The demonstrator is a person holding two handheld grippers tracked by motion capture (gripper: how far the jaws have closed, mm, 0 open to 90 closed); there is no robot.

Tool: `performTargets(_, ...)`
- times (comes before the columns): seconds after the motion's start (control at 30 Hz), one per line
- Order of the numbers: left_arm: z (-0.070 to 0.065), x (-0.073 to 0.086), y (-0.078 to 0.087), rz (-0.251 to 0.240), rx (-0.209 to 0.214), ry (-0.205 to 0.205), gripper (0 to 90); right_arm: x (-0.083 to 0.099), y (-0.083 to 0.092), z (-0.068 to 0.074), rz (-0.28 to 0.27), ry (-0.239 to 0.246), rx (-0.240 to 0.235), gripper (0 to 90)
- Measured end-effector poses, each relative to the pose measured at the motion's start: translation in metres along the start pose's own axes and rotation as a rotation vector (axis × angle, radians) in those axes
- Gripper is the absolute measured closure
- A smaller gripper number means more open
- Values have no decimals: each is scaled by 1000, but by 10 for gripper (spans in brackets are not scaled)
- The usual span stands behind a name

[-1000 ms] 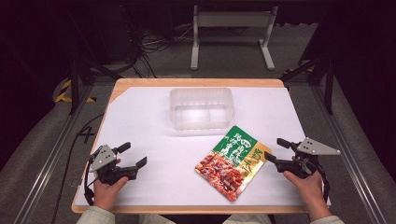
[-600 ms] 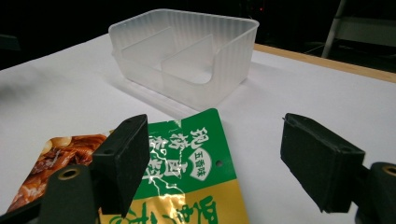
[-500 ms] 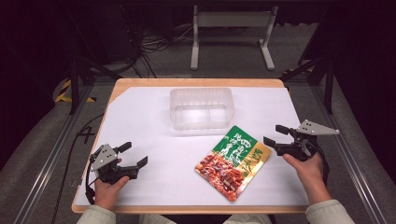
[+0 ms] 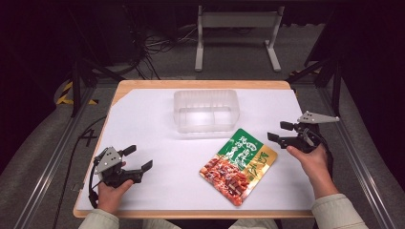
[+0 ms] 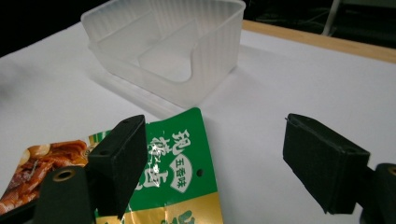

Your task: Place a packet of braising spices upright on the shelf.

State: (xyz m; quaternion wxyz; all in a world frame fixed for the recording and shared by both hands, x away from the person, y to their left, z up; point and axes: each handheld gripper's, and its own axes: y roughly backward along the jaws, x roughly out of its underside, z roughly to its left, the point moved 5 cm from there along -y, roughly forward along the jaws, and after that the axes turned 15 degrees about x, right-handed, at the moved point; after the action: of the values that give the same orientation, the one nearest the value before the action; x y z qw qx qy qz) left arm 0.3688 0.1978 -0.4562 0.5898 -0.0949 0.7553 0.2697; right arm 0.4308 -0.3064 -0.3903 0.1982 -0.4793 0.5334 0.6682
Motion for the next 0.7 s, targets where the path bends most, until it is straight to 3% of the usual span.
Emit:
performTargets(0.07,0,0,0,-1,1,-1,140,1,-2,0,19,2,-3,225)
performTargets(0.1,0,0,0,1,3,1,140,3,-6,0,69,7,-4,240)
performTargets(0.2,0,0,-1,1,1,1,140,7,-10,1,117,15,-9,249)
performTargets(0.7,0,1,-2,10,5,1,141,30,-26,3,203,10,-37,263)
